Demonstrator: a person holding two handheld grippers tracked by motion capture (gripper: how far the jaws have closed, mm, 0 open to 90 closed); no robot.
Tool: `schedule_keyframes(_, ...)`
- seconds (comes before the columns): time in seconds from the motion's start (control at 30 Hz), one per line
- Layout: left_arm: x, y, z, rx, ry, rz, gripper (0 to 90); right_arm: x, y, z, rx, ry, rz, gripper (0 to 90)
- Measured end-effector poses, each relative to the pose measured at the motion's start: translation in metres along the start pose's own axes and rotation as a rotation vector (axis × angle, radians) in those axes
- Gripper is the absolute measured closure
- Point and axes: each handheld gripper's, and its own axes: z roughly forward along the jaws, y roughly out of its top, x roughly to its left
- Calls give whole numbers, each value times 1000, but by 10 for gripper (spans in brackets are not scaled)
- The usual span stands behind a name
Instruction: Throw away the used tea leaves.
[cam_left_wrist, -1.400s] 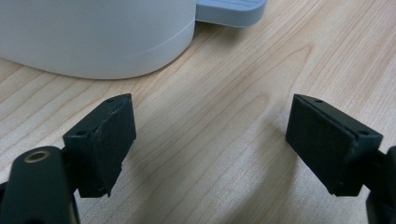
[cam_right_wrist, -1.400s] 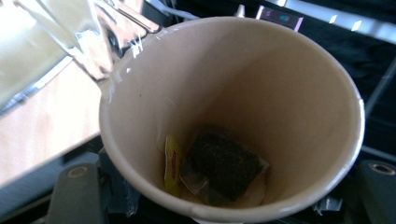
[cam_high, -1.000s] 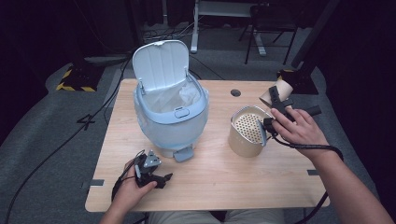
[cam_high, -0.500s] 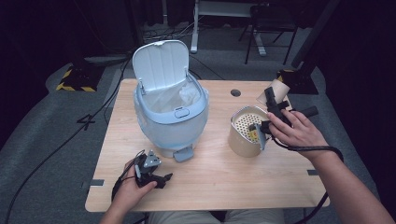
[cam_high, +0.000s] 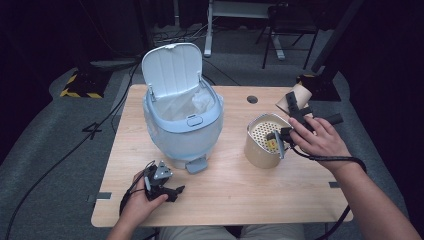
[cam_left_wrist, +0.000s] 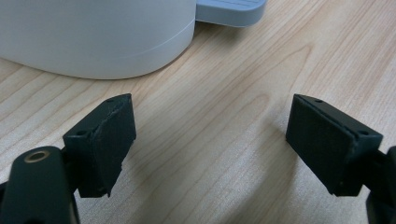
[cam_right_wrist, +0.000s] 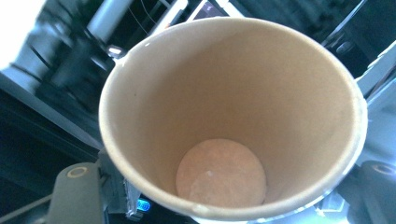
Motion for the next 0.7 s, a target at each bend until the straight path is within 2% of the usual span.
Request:
schedule_keyframes(0.03,0,0,0,0,0,0,165,0,0,0,0,0,0,279)
schedule_keyframes(0.07,0,0,0,0,-2,-1,164,-3,-7,3,-38,81,177,278)
schedule_keyframes(0.1,0,0,0,0,-2,-1,162,-3,-7,3,-38,81,177,278)
schedule_keyframes(0.13,1,1,1,1,-5,5,159,-5,-15,6,-87,168,365,277)
schedule_keyframes(0.17,1,1,1,1,-5,5,157,-5,-15,6,-87,168,365,277)
schedule_keyframes(0.2,1,1,1,1,-6,4,157,-5,-19,7,-99,213,466,276)
schedule_keyframes(0.23,2,2,1,2,-6,4,153,-6,-26,11,-136,316,662,275)
schedule_keyframes(0.27,3,2,2,0,-15,2,153,-6,-29,12,-145,355,744,274)
schedule_keyframes(0.3,3,2,2,0,-15,2,153,-6,-29,12,-145,355,744,274)
schedule_keyframes(0.33,4,2,2,-1,-19,-3,153,-6,-33,14,-165,415,874,274)
schedule_keyframes(0.37,5,2,2,-3,-21,0,153,-5,-38,17,-183,502,1069,273)
schedule_keyframes(0.4,5,3,2,-3,-23,0,153,-4,-42,18,-195,546,1149,273)
schedule_keyframes(0.43,5,3,2,-2,-23,1,153,-4,-42,18,-195,546,1149,273)
schedule_keyframes(0.5,5,3,3,2,-16,10,152,-3,-48,21,-210,608,1303,273)
schedule_keyframes(0.6,5,4,3,4,-16,19,148,1,-58,25,-238,682,1487,272)
schedule_keyframes(0.63,5,4,4,4,-17,20,148,3,-64,28,-276,758,1606,272)
schedule_keyframes(0.67,5,4,4,4,-17,20,148,3,-64,28,-276,758,1606,272)
schedule_keyframes(0.7,5,4,4,4,-17,20,148,4,-66,29,-295,789,1652,271)
